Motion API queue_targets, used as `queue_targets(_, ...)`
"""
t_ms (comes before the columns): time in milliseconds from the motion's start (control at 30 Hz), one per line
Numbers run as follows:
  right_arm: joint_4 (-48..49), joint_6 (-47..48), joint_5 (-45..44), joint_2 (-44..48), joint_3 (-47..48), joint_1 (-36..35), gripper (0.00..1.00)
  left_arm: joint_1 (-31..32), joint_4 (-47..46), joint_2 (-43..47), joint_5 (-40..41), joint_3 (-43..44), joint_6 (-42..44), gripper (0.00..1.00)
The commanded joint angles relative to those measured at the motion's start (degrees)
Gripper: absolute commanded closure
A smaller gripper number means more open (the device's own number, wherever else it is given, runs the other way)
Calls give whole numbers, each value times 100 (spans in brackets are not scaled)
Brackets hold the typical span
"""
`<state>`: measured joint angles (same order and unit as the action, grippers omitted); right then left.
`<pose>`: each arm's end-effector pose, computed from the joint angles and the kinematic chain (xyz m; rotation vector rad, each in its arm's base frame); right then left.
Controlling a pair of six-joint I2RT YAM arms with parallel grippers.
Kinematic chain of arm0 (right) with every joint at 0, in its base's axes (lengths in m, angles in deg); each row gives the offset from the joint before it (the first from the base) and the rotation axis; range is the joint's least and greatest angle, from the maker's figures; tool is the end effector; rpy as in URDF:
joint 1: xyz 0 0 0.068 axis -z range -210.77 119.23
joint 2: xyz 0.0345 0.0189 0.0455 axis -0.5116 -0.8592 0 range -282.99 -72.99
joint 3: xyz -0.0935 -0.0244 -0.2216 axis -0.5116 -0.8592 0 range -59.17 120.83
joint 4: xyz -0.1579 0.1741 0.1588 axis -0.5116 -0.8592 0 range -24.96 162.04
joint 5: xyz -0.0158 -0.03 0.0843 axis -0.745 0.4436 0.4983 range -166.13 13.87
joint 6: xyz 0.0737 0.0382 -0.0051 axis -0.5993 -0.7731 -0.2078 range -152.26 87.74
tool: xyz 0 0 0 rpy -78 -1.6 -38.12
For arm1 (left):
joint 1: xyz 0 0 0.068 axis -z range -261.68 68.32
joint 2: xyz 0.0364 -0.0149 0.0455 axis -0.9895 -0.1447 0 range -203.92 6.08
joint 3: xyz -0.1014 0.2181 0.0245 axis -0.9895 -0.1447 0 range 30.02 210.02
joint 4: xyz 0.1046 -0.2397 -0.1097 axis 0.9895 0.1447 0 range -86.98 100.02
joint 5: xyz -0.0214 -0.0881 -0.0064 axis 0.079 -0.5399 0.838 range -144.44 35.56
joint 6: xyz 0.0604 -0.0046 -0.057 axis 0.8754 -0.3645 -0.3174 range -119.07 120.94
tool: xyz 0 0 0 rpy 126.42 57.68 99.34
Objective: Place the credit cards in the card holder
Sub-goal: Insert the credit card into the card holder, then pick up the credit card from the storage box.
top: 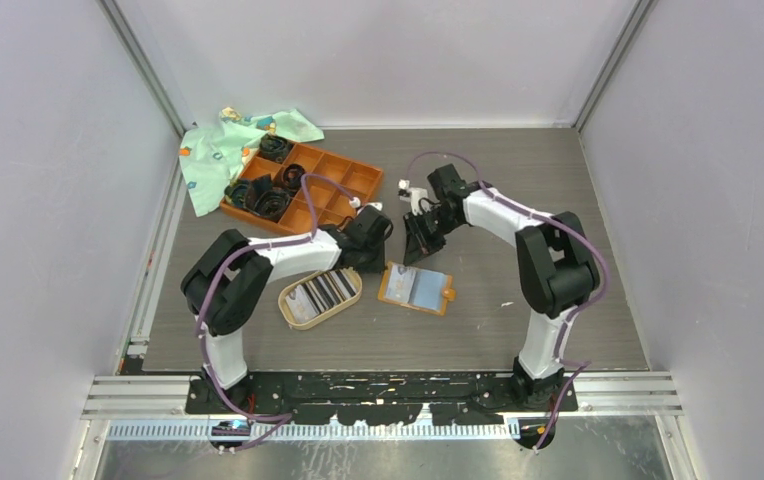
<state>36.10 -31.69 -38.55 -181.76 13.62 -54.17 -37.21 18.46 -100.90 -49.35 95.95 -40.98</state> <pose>0.3384 0.1948 0.0986 -0.7274 2.6996 1.0190 0.2973 -0.2829 0.0822 0.0234 2.6194 -0.4550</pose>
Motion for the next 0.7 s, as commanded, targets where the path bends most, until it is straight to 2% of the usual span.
queue_targets(0,-421,1388,130,898,56,54,87,249,173,15,-404,-252,-130,93)
queue_targets(133,-318,2191,191,1608,-292,57,85,440,82,79,-442,-316,-195,93)
queue_targets(233,-25,2881,283,2470,-785,59,82,565,-69,155,-482,-421,-237,92)
queue_targets(433,489,4406,817,3786,-1835,324,62,812,-745,925,-99,-894,-53,92)
queue_targets(667,368,4075,557,3944,-1486,637,50,1042,-1499,2985,573,-1969,688,88)
